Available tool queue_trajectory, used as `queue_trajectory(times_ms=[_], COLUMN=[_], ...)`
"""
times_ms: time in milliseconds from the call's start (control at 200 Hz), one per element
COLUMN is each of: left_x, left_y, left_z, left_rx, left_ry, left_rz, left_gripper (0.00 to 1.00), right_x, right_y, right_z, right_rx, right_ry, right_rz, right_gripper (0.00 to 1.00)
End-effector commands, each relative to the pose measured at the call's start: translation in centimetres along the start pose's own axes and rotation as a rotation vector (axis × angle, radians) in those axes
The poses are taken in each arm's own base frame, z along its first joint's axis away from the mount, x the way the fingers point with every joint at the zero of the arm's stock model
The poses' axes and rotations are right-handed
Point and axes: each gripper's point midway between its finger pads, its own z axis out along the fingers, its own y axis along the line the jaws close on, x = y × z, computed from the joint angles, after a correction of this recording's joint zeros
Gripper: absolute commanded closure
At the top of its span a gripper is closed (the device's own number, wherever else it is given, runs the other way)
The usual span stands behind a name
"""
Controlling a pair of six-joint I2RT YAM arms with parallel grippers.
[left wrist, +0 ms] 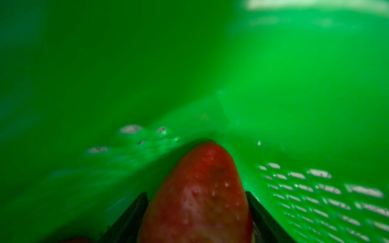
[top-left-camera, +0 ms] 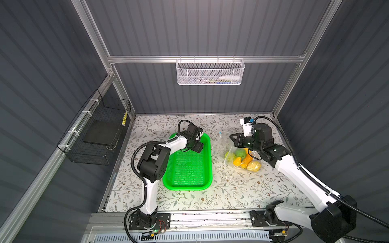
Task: Place the food in the zip-top bag and seal the zipper
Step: 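Lower the left gripper and close it around the nearer red strawberry, then lift the strawberry with the left gripper and carry it over the bag mouth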
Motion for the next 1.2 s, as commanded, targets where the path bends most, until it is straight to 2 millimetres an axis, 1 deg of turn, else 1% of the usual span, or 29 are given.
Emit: queue_trajectory(times_ms=[0, 95, 160, 300, 450, 455, 465, 480, 560, 605, 715, 805, 825, 930, 1021, 1061, 1196], left_x=[0.0, -0.3, -0.6, -2.0, -4.2, -4.2, -3.2, -3.1, -4.0, -4.6, -6.5, -8.0, -8.3, -9.8, -10.8, -11.0, -11.3], left_y=[-0.2, -0.4, -0.6, -1.1, -2.0, -2.0, -2.1, -2.2, -2.9, -3.4, -5.4, -6.9, -7.7, -9.9, -11.6, -12.2, -13.8], left_z=[0.3, -0.1, -0.8, -3.4, -7.1, -7.2, -6.9, -7.1, -9.0, -10.0, -13.1, -15.3, -15.9, -18.1, -19.3, -19.5, -19.3], left_rx=[0.002, 0.008, 0.015, 0.031, 0.067, 0.069, 0.073, 0.077, 0.108, 0.135, 0.228, 0.285, 0.328, 0.437, 0.521, 0.546, 0.600], left_ry=[0.014, 0.005, -0.009, -0.066, -0.151, -0.152, -0.131, -0.132, -0.174, -0.199, -0.293, -0.360, -0.371, -0.440, -0.484, -0.492, -0.482], left_rz=[0.021, 0.015, 0.004, -0.032, -0.059, -0.059, -0.064, -0.068, -0.080, -0.090, -0.101, -0.110, -0.107, -0.122, -0.130, -0.133, -0.127], left_gripper=[0.36, 0.41, 0.42, 0.43, 0.44, 0.44, 0.44, 0.44, 0.44, 0.44, 0.44, 0.44, 0.44, 0.44, 0.44, 0.44, 0.44], right_x=[-0.9, -1.0, -0.9, -1.0, -1.2, -1.2, -1.2, -1.2, -1.1, -1.2, -1.2, -1.4, -1.4, -1.6, -1.7, -1.7, -1.8], right_y=[0.6, 0.6, 0.6, 0.5, 0.7, 0.7, 0.7, 0.7, 0.7, 0.6, 0.7, 0.7, 0.7, 0.8, 0.8, 0.8, 0.7], right_z=[-0.6, -0.6, -0.6, -0.7, -0.6, -0.6, -0.6, -0.6, -0.6, -0.6, -0.6, -0.6, -0.5, -0.5, -0.4, -0.4, -0.2], right_rx=[-0.004, -0.004, -0.001, 0.001, -0.005, -0.005, -0.005, -0.005, -0.003, -0.003, -0.004, -0.006, -0.008, -0.012, -0.011, -0.009, -0.003], right_ry=[-0.025, -0.026, -0.024, -0.029, -0.035, -0.035, -0.035, -0.036, -0.035, -0.035, -0.039, -0.044, -0.044, -0.049, -0.050, -0.050, -0.052], right_rz=[-0.020, -0.022, -0.021, -0.022, -0.022, -0.021, -0.022, -0.021, -0.021, -0.019, -0.016, -0.013, -0.013, -0.012, -0.013, -0.013, -0.015], right_gripper=[1.00, 1.00, 1.00, 1.00, 1.00, 1.00, 1.00, 1.00, 1.00, 1.00, 1.00, 1.00, 1.00, 1.00, 1.00, 1.00, 1.00])
